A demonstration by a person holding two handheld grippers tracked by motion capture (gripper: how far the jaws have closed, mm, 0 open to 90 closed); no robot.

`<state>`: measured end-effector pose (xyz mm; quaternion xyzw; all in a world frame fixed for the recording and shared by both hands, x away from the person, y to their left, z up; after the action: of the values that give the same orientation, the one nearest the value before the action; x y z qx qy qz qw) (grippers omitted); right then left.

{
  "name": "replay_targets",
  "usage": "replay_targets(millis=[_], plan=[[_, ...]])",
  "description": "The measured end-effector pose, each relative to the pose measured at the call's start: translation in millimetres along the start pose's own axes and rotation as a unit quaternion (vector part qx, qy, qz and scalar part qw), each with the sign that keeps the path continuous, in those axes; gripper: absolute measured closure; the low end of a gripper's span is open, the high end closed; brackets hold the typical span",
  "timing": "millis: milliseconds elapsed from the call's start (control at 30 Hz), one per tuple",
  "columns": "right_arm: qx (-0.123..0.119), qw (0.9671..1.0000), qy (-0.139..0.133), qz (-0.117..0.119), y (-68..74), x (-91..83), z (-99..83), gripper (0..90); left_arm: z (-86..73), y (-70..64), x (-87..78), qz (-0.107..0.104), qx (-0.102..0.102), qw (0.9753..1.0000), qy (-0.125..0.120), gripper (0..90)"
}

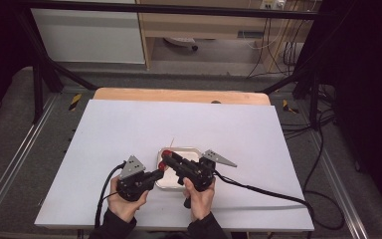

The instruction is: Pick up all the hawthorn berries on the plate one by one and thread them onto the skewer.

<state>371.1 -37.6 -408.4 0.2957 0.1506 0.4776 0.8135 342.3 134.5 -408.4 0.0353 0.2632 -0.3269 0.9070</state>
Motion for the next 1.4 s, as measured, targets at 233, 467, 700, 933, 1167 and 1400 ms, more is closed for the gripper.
replay_targets(millis=[233,467,700,933,1167,1400], plan=[[-0.047,0.9986,0.005,-0.025,-4.0,-4.0,12.8,33.9,-3.9,8.5,-4.2,0.002,-0.002,1.0000,-0.003,88.8],[-0.087,0.9900,0.090,-0.065,-23.7,-22.2,27.0,12.3,-9.2,13.9,-2.4,0.008,0.019,0.9997,0.014,88.6],[-0.140,0.9607,0.216,-0.103,-43.9,-33.5,22.7,5.8,-12.8,22.8,-5.1,0.012,0.022,0.9994,0.022,88.5],[-0.168,0.9357,0.286,-0.119,-48.8,-32.1,31.1,6.7,-17.5,34.1,-9.4,0.006,0.021,0.9994,0.028,88.5],[-0.194,0.9063,0.354,-0.127,-49.0,-8.9,41.3,9.0,-19.4,43.0,-16.7,0.009,0.019,0.9994,0.027,88.5],[-0.202,0.8803,0.406,-0.138,-59.4,16.6,47.1,10.6,-22.1,50.8,-22.1,0.011,0.020,0.9993,0.029,88.4]])
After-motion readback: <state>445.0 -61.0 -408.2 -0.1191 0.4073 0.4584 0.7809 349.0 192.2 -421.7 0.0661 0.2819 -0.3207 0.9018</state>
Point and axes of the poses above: each handheld gripper's, and its own axes: x roughly forward along the jaws, z roughly out of its top, y roughly to its left, the point moved 3 cm from there along x, roughly forward along the jaws, and after that the axes turned 6 degrees about z, right-handed, at the moved point
